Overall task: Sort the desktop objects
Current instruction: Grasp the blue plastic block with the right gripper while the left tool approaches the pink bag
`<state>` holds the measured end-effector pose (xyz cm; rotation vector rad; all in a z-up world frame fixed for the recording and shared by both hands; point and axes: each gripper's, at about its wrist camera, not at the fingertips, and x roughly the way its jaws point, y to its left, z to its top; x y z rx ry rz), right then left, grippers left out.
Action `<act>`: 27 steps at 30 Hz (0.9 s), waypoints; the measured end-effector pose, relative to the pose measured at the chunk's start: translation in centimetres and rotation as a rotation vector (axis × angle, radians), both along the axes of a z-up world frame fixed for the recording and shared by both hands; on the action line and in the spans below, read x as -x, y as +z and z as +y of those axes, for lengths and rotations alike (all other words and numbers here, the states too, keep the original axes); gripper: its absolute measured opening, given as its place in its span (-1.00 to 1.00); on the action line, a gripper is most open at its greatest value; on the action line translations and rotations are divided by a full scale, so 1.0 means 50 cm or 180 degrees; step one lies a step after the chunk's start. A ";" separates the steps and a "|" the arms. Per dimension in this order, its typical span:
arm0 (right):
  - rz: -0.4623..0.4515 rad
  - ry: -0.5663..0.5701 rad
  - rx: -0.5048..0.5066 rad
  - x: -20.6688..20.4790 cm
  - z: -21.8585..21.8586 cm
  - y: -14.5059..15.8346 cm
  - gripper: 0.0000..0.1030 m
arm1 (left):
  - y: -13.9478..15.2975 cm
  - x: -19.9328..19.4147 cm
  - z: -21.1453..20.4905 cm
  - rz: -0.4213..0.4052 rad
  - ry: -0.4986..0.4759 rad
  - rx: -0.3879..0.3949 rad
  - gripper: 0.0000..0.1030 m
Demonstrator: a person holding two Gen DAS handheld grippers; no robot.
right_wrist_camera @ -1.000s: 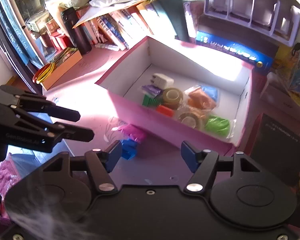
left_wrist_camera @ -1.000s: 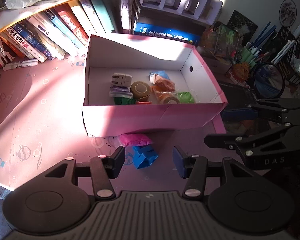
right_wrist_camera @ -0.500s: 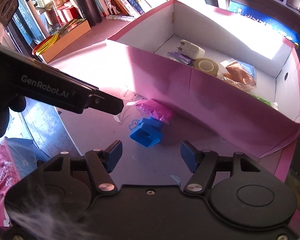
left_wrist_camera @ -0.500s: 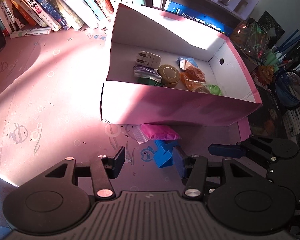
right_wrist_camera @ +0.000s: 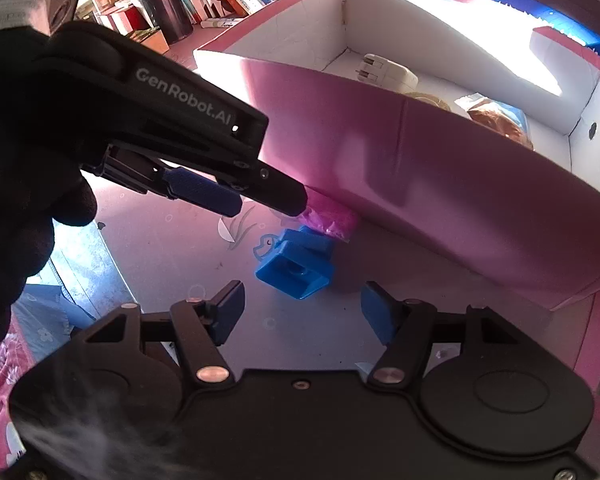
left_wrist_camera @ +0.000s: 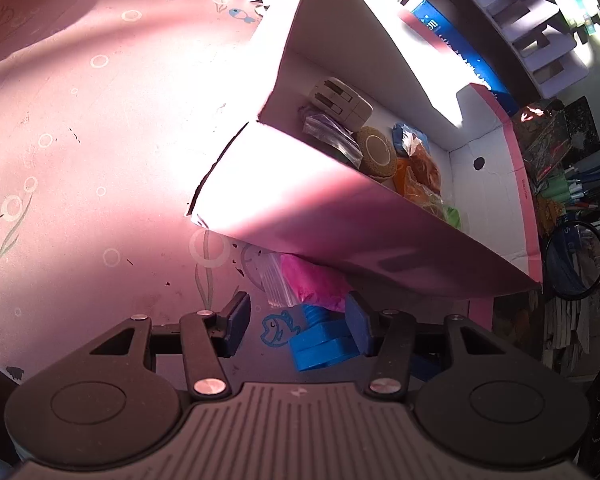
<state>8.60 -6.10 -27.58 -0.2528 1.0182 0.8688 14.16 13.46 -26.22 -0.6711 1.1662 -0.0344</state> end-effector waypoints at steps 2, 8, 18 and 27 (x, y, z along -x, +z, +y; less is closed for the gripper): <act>-0.0010 0.0002 -0.0012 -0.001 0.003 -0.002 0.28 | -0.009 -0.004 0.005 0.0035 0.0070 0.0068 -0.02; 0.0050 -0.0046 -0.0032 -0.016 0.010 -0.008 0.28 | -0.021 -0.018 0.001 0.0078 0.0088 0.0146 -0.04; 0.0150 -0.0096 -0.0039 -0.021 0.012 -0.015 0.25 | -0.016 -0.020 -0.017 0.0043 0.0080 0.0190 -0.58; 0.0248 -0.0071 -0.0121 -0.012 0.003 -0.006 -0.16 | 0.005 0.003 -0.005 -0.0088 0.0131 0.0223 -0.92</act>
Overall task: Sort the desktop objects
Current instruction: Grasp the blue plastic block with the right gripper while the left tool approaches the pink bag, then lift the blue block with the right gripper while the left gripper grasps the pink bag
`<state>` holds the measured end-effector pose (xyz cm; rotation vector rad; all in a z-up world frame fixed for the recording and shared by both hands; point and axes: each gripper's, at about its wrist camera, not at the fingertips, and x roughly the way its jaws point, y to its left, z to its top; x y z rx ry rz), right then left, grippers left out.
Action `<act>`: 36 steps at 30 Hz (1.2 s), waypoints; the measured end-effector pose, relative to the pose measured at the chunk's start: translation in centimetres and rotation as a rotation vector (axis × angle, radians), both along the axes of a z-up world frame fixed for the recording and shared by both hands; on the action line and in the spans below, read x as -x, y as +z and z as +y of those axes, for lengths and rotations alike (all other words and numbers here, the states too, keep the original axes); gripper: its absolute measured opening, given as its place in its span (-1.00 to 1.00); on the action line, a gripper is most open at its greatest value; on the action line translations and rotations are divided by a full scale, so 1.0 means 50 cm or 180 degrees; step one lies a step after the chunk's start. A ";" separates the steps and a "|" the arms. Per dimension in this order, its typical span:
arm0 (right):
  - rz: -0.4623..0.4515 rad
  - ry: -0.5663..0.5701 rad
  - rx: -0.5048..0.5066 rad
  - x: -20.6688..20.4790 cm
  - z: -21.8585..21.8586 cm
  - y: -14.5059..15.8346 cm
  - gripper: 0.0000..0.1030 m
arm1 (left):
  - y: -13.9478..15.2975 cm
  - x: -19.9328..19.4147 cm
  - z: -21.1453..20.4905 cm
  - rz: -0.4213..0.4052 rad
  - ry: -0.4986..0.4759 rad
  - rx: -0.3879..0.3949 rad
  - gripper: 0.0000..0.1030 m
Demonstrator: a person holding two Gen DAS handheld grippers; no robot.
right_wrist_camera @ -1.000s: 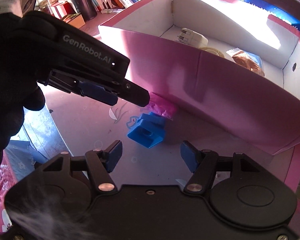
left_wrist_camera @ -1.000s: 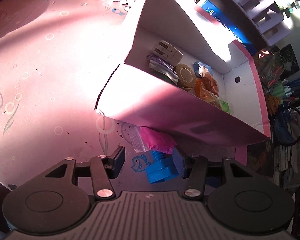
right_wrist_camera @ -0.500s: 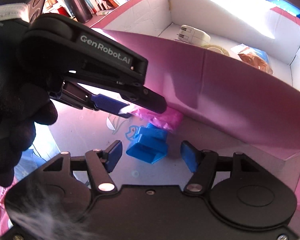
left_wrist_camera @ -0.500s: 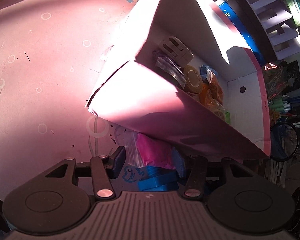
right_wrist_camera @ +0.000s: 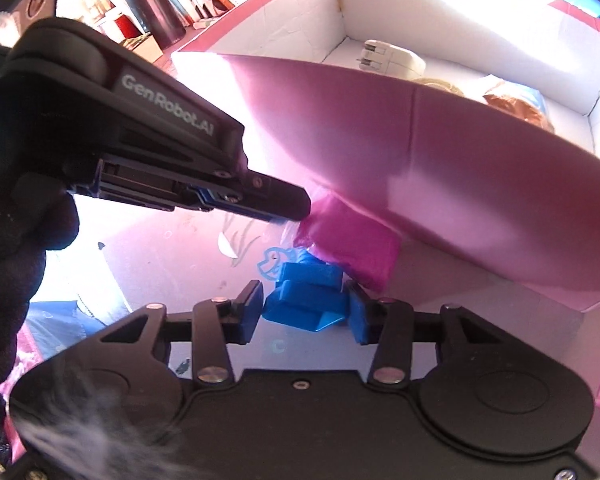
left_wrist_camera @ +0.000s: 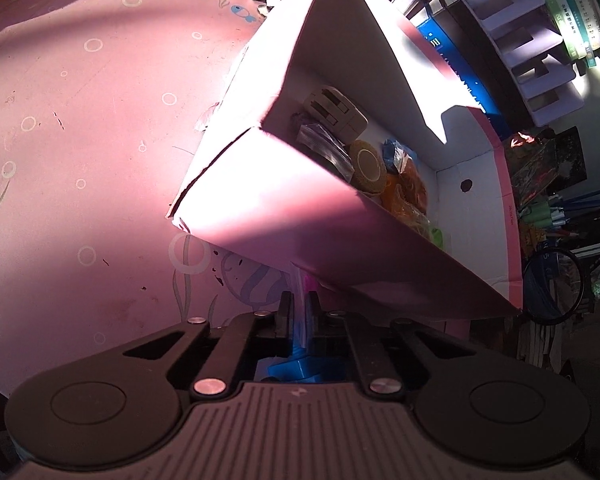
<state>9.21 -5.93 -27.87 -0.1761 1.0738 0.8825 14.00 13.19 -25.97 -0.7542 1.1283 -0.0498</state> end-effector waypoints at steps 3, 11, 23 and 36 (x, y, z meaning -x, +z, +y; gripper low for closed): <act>0.0007 0.0018 -0.0027 0.008 -0.007 0.011 -0.21 | -0.004 0.007 0.013 0.0025 0.0016 -0.0072 -0.92; 0.0013 -0.0022 0.0021 0.020 -0.051 0.038 -0.26 | 0.002 0.018 0.016 0.0022 -0.0167 -0.0521 -0.70; 0.0007 -0.0381 0.0069 -0.011 -0.158 0.026 -0.26 | 0.010 0.006 -0.141 -0.0401 -0.0959 -0.1562 0.13; 0.0012 -0.0535 0.0095 -0.028 -0.251 0.027 -0.26 | -0.022 -0.023 -0.236 -0.0357 -0.1004 -0.2022 0.25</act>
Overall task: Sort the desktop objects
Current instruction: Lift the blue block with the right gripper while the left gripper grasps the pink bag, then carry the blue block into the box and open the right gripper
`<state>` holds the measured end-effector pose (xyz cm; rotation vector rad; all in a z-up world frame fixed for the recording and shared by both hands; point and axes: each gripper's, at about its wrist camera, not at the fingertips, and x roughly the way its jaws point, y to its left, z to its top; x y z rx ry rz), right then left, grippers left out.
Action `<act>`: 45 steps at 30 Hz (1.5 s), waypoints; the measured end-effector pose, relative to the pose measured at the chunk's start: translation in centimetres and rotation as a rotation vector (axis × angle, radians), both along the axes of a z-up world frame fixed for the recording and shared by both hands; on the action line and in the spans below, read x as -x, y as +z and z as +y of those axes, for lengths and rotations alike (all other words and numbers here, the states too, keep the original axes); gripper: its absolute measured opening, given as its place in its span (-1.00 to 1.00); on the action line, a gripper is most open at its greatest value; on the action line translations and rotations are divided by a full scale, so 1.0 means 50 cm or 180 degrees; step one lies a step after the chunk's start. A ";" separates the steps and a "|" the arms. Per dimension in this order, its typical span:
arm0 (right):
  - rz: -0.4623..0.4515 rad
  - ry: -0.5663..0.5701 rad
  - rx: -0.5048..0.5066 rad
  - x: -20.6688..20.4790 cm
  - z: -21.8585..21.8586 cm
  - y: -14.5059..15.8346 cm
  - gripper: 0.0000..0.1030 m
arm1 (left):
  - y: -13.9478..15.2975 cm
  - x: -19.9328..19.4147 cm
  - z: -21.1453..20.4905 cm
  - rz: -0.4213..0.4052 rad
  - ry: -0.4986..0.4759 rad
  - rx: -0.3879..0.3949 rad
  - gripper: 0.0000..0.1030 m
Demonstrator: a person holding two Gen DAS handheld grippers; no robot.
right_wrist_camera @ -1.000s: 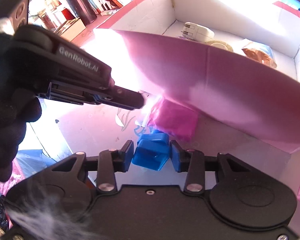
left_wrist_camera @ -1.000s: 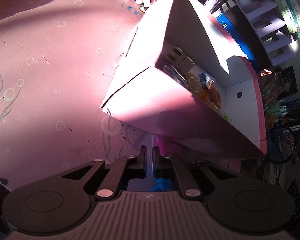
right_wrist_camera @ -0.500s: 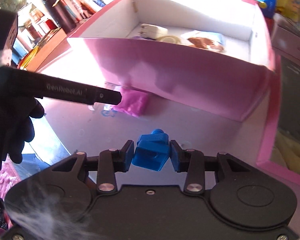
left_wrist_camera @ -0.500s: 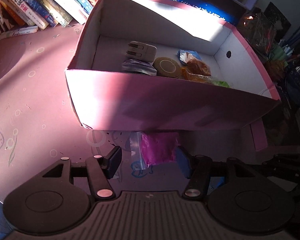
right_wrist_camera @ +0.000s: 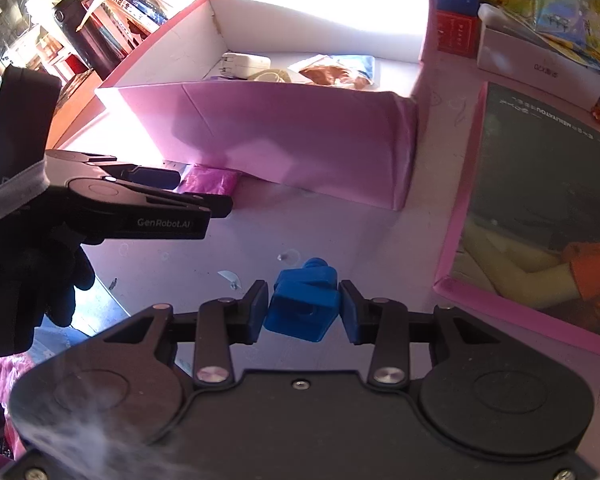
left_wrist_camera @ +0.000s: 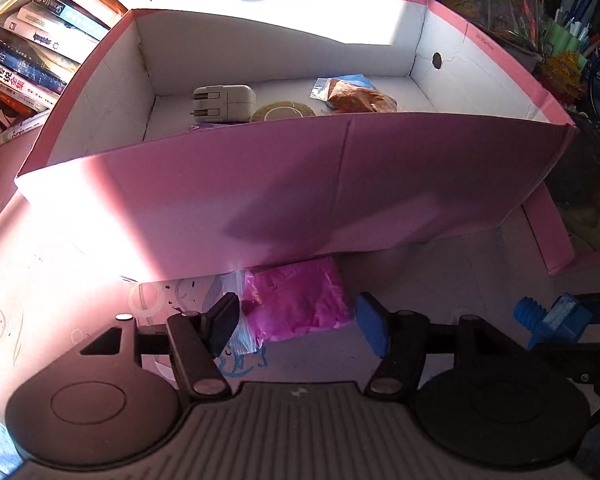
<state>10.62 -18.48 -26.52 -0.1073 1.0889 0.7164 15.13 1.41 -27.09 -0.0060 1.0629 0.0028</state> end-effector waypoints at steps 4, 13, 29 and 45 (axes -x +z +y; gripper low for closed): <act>0.0006 -0.0004 -0.0011 -0.003 -0.011 0.002 -0.26 | -0.008 -0.010 -0.005 0.0030 0.0012 -0.0023 0.31; -0.0031 0.0071 -0.0060 -0.013 -0.010 0.014 -0.26 | -0.005 0.004 0.001 0.0063 -0.0127 0.0031 0.22; -0.0198 0.0189 -0.0228 -0.014 0.009 0.084 -0.27 | 0.064 0.061 0.039 0.0041 -0.0158 0.0366 0.11; -0.0416 0.0154 -0.0401 -0.032 -0.001 0.190 -0.27 | 0.171 0.132 0.090 -0.0137 0.0014 0.0789 0.11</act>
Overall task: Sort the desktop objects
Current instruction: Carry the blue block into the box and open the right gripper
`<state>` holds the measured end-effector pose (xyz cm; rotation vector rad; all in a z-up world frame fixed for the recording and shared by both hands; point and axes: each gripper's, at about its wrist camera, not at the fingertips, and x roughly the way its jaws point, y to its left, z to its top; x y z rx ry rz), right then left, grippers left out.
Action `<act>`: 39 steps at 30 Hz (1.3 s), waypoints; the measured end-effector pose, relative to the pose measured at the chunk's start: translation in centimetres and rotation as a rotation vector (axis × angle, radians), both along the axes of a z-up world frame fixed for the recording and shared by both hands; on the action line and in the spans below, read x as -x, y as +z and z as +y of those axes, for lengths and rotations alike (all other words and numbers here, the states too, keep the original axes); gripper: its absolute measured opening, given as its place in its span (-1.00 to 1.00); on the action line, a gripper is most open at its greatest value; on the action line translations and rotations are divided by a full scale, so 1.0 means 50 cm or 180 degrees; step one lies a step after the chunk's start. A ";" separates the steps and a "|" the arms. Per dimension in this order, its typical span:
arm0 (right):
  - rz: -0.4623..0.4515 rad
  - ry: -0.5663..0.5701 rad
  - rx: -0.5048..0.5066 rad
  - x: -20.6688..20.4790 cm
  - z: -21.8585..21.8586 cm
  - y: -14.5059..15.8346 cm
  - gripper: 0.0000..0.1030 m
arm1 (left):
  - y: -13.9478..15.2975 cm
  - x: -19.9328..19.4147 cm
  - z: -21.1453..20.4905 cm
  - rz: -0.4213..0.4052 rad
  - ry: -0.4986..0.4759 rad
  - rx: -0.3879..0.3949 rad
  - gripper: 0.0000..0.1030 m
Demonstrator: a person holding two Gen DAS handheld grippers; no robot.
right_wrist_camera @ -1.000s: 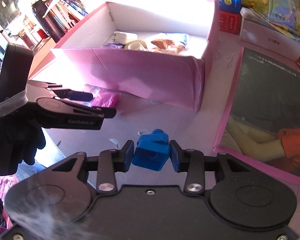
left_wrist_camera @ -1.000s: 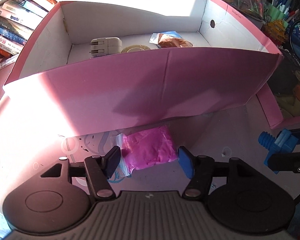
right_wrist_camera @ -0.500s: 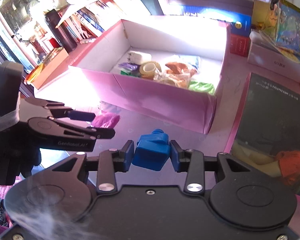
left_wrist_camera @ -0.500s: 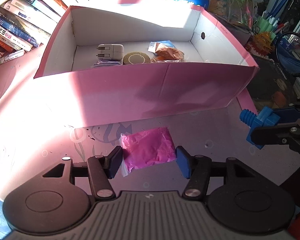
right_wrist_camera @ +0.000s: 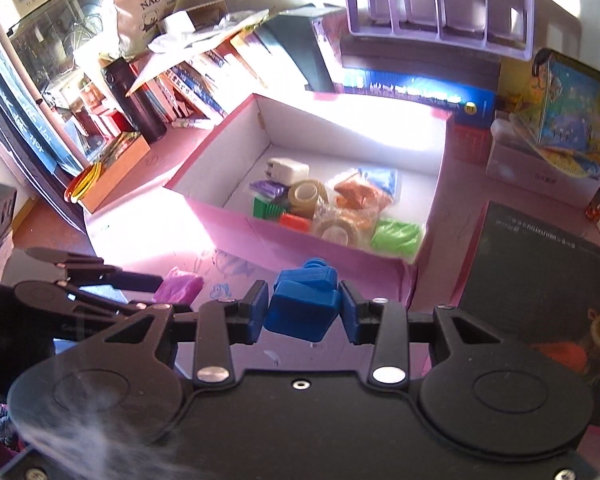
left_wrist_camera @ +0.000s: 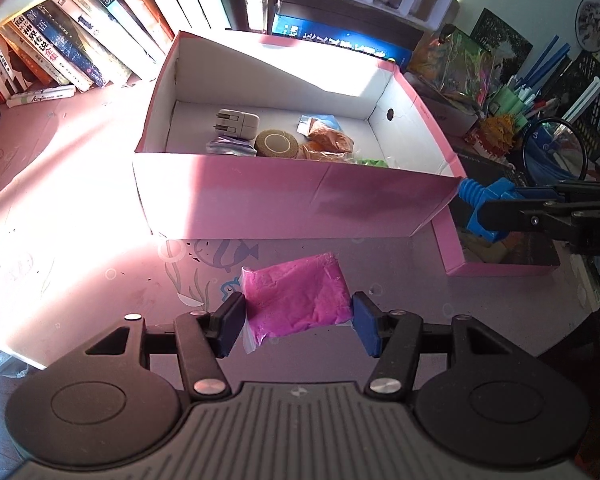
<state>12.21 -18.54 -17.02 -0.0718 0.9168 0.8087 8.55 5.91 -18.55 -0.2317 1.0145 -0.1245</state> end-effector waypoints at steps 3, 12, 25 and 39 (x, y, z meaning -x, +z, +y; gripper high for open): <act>-0.0079 0.0006 -0.0007 -0.018 0.007 0.018 -0.27 | 0.020 0.007 0.009 -0.0043 0.0038 0.0055 0.11; -0.0165 0.0052 0.0084 -0.125 0.067 0.023 -0.27 | 0.080 0.025 0.036 -0.0193 0.0141 0.0201 0.11; 0.0051 0.0164 0.0542 -0.245 0.164 -0.079 -0.27 | 0.114 0.012 0.066 -0.0296 0.0226 0.0232 0.11; 0.0364 0.0094 0.0838 -0.275 0.189 -0.135 -0.15 | 0.120 -0.002 0.085 -0.0318 0.0253 0.0262 0.11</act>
